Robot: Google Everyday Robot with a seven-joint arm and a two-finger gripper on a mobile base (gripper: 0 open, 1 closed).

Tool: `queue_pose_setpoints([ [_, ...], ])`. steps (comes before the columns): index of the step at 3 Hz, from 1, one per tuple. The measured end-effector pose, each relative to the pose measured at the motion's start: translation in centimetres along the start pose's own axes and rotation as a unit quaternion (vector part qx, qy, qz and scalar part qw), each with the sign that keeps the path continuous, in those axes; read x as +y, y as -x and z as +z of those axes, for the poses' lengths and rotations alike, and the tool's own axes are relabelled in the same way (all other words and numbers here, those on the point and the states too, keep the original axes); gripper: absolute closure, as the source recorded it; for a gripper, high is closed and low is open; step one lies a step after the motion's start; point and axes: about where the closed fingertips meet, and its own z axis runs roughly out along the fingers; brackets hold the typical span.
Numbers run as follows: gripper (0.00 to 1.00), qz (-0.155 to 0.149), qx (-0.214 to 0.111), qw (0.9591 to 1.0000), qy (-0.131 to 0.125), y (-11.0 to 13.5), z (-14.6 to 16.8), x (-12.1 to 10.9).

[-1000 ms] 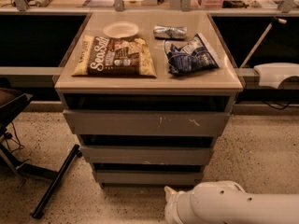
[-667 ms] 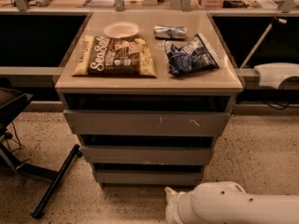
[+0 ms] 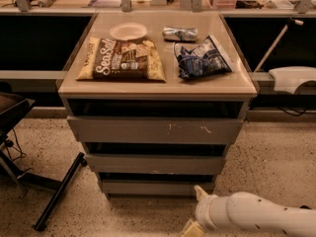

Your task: Open bottom drawer

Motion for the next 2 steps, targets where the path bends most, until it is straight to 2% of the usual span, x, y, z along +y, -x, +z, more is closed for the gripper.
queue_pose_setpoints([
  [1, 0.00, 0.046, 0.013, 0.9969, -0.063, -2.9, 1.5, -5.8],
  [2, 0.00, 0.041, 0.025, 0.9947, -0.091, -3.3, 2.0, -8.4],
])
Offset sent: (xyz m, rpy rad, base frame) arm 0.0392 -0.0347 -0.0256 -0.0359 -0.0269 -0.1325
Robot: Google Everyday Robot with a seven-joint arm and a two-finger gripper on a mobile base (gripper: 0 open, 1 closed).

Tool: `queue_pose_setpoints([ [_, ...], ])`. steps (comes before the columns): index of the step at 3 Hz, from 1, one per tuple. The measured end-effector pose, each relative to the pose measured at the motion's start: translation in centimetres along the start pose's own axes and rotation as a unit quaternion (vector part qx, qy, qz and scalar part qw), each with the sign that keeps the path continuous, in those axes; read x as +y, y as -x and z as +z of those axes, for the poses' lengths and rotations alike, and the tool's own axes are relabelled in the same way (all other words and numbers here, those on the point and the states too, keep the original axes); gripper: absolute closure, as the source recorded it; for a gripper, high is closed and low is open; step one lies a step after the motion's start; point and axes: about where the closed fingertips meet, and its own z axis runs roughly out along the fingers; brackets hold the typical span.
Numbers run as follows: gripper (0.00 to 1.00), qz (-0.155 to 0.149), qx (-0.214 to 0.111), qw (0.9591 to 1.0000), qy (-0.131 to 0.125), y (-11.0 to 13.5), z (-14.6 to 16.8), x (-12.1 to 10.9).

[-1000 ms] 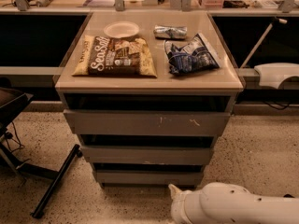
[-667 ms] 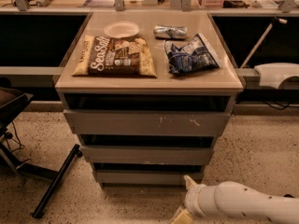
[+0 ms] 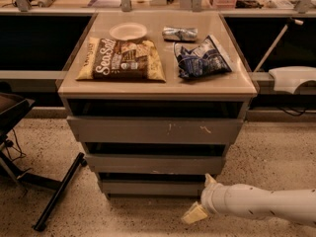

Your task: Open bottom drawer

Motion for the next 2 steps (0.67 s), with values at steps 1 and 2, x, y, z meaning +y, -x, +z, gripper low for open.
queue_pose_setpoints([
  [1, 0.00, 0.003, -0.002, 1.0000, 0.001, -0.1, 0.5, 0.3],
  [2, 0.00, 0.023, -0.038, 0.9988, -0.022, 0.1, 2.9, -1.3],
])
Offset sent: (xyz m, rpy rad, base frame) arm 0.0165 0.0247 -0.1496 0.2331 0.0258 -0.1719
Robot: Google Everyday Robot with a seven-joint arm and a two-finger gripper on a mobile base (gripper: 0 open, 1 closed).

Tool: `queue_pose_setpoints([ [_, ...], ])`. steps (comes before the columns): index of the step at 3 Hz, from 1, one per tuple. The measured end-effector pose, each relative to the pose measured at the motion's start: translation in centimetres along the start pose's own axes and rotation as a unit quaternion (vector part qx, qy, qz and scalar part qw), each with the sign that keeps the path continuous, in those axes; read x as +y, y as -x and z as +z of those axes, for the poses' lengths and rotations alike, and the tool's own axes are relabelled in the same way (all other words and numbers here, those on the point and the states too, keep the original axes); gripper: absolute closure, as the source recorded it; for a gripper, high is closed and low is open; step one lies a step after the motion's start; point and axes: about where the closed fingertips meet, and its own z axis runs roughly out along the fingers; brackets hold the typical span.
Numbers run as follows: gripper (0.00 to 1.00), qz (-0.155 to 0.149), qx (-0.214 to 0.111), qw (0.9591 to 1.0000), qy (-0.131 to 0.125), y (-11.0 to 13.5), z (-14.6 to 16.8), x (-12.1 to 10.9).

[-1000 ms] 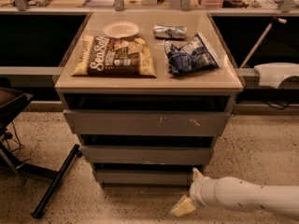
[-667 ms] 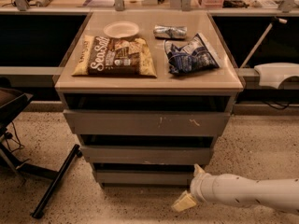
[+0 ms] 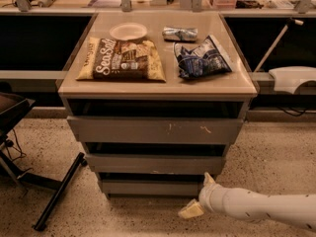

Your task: Open bottom drawer

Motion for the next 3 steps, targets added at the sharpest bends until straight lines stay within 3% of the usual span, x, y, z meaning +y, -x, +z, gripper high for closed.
queue_pose_setpoints([
  [1, 0.00, 0.062, -0.012, 0.9979, -0.018, -3.2, 5.9, 0.4],
  [2, 0.00, 0.085, -0.011, 0.9961, -0.018, -5.6, 8.1, 2.2],
  [3, 0.00, 0.085, -0.011, 0.9961, -0.018, -5.6, 8.1, 2.2],
])
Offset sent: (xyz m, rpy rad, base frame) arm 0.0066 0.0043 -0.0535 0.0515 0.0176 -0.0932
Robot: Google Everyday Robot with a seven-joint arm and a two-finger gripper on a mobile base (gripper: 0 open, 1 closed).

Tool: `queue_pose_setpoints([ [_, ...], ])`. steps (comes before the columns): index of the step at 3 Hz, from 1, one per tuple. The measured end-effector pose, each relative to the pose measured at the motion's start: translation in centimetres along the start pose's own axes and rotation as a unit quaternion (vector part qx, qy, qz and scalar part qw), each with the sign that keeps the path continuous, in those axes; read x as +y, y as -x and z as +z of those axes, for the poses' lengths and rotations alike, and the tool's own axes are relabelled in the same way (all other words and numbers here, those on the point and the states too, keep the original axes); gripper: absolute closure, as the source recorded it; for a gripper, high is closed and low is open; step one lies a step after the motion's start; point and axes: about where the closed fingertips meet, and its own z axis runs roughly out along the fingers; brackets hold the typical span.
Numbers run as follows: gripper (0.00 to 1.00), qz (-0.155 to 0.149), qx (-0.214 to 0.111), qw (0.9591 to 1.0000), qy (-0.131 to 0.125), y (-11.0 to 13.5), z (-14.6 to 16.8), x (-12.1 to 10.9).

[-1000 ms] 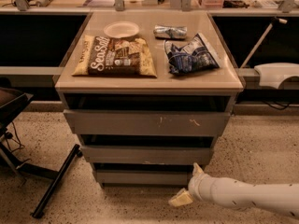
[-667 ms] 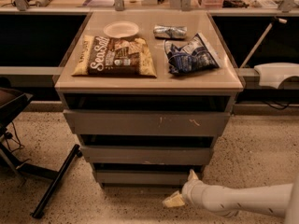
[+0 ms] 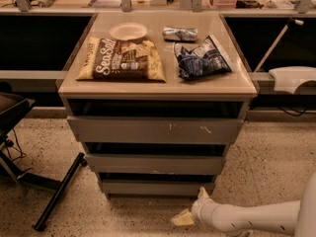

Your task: Open bottom drawer

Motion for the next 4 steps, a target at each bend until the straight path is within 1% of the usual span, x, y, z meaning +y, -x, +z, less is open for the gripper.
queue_pose_setpoints([
  [1, 0.00, 0.014, -0.012, 0.9998, -0.003, -1.4, 2.3, -0.5],
  [2, 0.00, 0.015, -0.034, 0.9992, -0.017, -3.0, 7.2, -1.4],
  [3, 0.00, 0.025, -0.034, 0.9990, -0.018, -3.9, 8.4, -1.4],
  [4, 0.00, 0.020, -0.040, 0.9988, -0.022, -3.7, 8.5, -1.6],
])
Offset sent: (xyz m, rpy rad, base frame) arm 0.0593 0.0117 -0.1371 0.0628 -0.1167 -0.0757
